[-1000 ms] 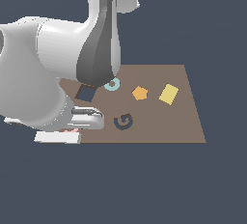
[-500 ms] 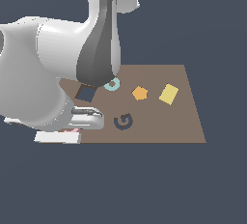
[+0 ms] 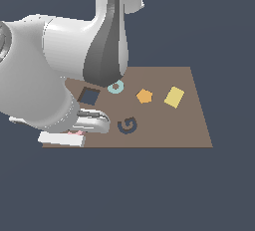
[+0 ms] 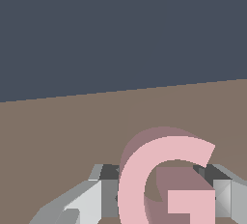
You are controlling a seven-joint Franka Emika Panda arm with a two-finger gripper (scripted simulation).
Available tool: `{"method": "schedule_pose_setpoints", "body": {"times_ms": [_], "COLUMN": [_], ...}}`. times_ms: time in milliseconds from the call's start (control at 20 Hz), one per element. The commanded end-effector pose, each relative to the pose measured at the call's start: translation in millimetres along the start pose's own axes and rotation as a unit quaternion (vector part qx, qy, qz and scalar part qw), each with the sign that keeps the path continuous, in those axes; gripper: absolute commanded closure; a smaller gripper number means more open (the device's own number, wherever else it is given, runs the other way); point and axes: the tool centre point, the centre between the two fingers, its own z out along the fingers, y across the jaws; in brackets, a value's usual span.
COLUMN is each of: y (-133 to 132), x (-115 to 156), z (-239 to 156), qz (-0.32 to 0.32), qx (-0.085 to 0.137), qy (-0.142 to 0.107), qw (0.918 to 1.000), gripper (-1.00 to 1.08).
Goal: Insert a designated object into the corresponding slot on a board.
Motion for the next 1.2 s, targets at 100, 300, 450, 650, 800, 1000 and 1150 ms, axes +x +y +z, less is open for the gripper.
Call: {"method": "schedule_pose_setpoints", "body": {"times_ms": [100,300,450,650,800,1000,1150], "y": [-7,-15,-24,-37,-50,-68,-81], "x": [-6,-13,-19,-26,-31,-36,-37], "z": [-1,-2,-2,-3,-4,-5,-6], "qz": [0.033,0.073,0.110,0.166,0.214,0.278,0.326], "qx": [0.000,0.000,0.000,0.000,0.000,0.000,0.000], "qy": [0.000,0.000,0.000,0.000,0.000,0.000,0.000], "qw": [0.9995,0.9973,0.9940,0.9861,0.9769,0.9604,0.9455], "gripper": [1.08,1.08,1.08,1.08,1.08,1.08,1.08]}}
